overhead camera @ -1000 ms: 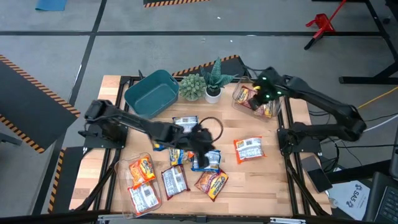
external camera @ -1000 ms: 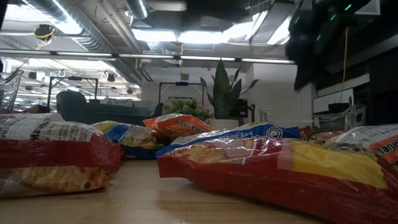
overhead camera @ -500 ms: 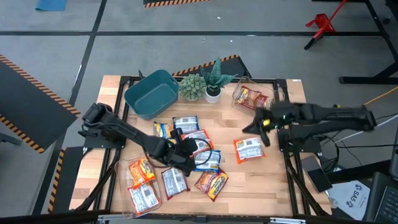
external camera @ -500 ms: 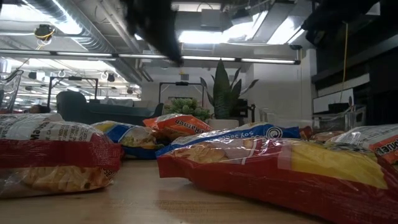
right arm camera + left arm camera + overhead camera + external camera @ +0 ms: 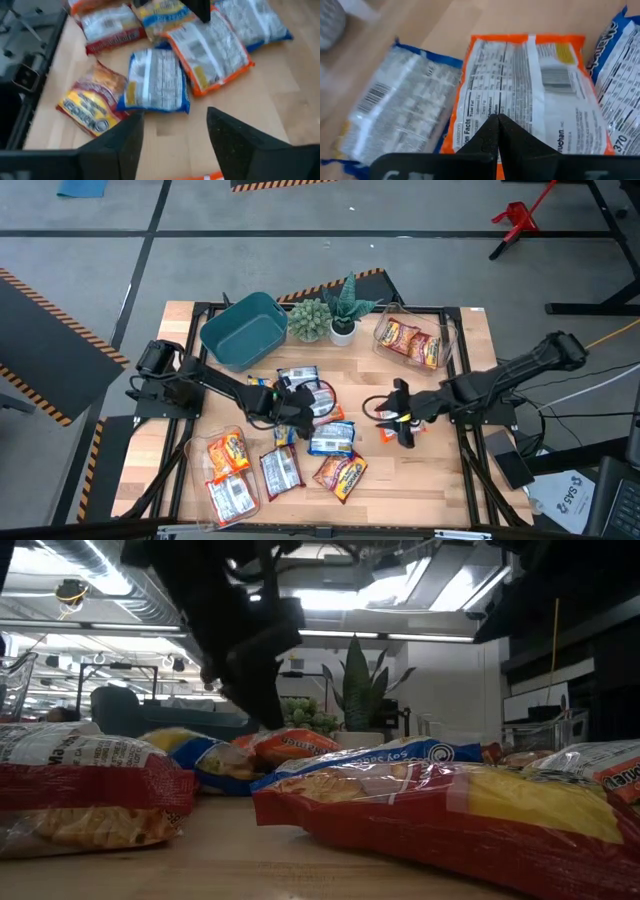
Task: Sort Maruchan noodles
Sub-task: Put the orange noodle pack into the bottom transparent bin
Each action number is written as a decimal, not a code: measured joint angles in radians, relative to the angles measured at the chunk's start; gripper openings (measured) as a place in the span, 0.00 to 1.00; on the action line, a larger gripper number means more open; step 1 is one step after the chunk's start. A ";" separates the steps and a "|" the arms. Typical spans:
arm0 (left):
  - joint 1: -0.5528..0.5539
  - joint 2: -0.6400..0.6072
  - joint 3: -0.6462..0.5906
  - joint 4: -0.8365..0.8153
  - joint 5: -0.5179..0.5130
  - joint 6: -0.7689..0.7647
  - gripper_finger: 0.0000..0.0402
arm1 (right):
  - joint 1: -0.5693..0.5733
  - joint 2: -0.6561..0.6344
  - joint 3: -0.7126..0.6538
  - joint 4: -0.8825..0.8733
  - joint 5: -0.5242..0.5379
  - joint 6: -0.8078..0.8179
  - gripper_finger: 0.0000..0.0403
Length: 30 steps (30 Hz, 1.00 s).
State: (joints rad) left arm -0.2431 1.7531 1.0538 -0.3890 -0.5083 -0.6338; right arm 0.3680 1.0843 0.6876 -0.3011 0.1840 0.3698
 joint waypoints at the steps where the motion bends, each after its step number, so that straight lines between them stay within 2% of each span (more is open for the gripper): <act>1: 0.002 0.000 -0.015 0.017 0.012 -0.013 0.00 | 0.000 0.018 0.000 0.014 0.000 0.000 0.53; 5: 0.004 0.000 -0.066 0.059 0.052 -0.066 0.00 | -0.001 0.083 0.000 0.019 0.022 -0.009 0.54; 8: 0.003 0.000 -0.087 0.067 0.054 -0.103 0.00 | -0.001 0.146 0.000 0.062 0.079 -0.095 0.54; 13: 0.003 0.000 -0.103 0.089 0.053 -0.124 0.00 | -0.001 0.267 0.000 0.212 0.167 -0.321 0.54; 19: 0.009 0.000 -0.104 0.094 0.062 -0.124 0.00 | -0.002 0.392 0.000 0.324 0.225 -0.713 0.54; 22: 0.015 0.001 -0.104 0.095 0.068 -0.123 0.00 | -0.004 0.443 0.000 0.381 0.278 -0.850 0.54; 25: 0.017 0.001 -0.104 0.095 0.073 -0.120 0.00 | -0.021 0.481 0.000 0.433 0.304 -0.939 0.57; 30: 0.017 0.002 -0.104 0.094 0.074 -0.118 0.00 | -0.068 0.529 0.001 0.468 0.268 -1.015 0.67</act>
State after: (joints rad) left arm -0.2264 1.7547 0.9499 -0.2955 -0.4347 -0.7521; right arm 0.2998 1.6132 0.6888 0.1665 0.4522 -0.6451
